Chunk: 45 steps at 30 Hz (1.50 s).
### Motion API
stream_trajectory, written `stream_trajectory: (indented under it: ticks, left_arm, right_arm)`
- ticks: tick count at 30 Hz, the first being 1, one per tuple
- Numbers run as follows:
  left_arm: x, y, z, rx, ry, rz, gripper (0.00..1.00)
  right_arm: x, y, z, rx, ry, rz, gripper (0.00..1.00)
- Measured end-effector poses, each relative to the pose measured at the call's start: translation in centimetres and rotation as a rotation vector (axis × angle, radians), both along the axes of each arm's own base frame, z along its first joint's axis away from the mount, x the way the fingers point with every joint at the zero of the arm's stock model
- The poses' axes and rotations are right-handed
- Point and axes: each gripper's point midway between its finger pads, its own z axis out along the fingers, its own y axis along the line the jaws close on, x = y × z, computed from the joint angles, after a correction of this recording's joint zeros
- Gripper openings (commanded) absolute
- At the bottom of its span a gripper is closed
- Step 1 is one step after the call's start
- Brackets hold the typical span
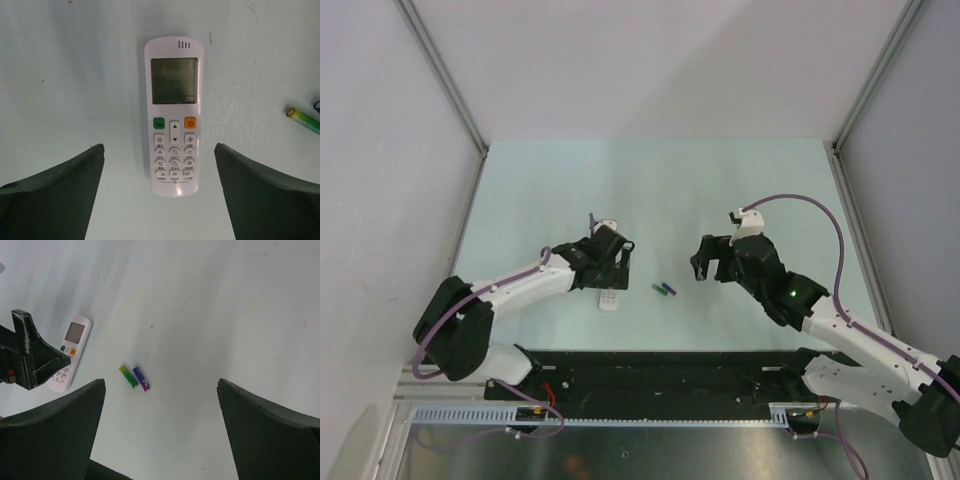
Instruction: Load the batteries into the remote control
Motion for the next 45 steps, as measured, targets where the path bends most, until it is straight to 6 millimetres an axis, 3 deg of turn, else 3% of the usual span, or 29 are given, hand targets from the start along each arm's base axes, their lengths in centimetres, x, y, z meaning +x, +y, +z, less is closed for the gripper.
stream_trajectory:
  ticks: [6, 10, 15, 21, 30, 36, 39, 43, 45]
  left_arm:
    - [0.5, -1.2, 0.5, -0.004, -0.044, -0.031, 0.95]
    - [1.0, -1.8, 0.0, -0.004, -0.04, -0.033, 0.83]
    - [0.7, -1.5, -2.1, 0.042, 0.012, -0.035, 0.79]
    - [0.6, -1.4, -2.5, 0.05, 0.021, -0.035, 0.8]
    - [-0.6, -0.4, -3.9, 0.076, 0.053, -0.035, 0.72]
    - [-0.6, -0.9, -4.0, 0.05, 0.054, -0.038, 0.54]
    - [-0.6, -1.1, -4.0, 0.037, 0.053, -0.04, 0.39]
    - [-0.6, -1.3, -4.0, 0.027, 0.05, -0.045, 0.07]
    - [-0.7, -1.3, -3.7, 0.015, 0.045, -0.047, 0.0]
  right_arm:
    - [-0.2, -0.2, 0.3, 0.004, -0.004, 0.0, 1.0]
    - [-0.3, -0.3, 0.3, 0.003, -0.002, 0.0, 1.0]
    - [-0.4, -0.4, 0.5, 0.008, -0.007, 0.0, 1.0]
    - [-0.5, -0.4, 0.7, 0.012, -0.011, 0.0, 1.0]
    - [-0.5, -0.5, 0.7, 0.011, -0.01, 0.001, 1.0]
    - [-0.5, -0.4, 0.7, 0.012, -0.01, 0.001, 1.0]
    - [-0.5, -0.4, 0.7, 0.012, -0.01, 0.001, 1.0]
    - [-0.5, -0.4, 0.7, 0.012, -0.01, 0.002, 1.0]
    - [-0.6, -0.4, 0.8, 0.016, -0.012, 0.005, 1.0]
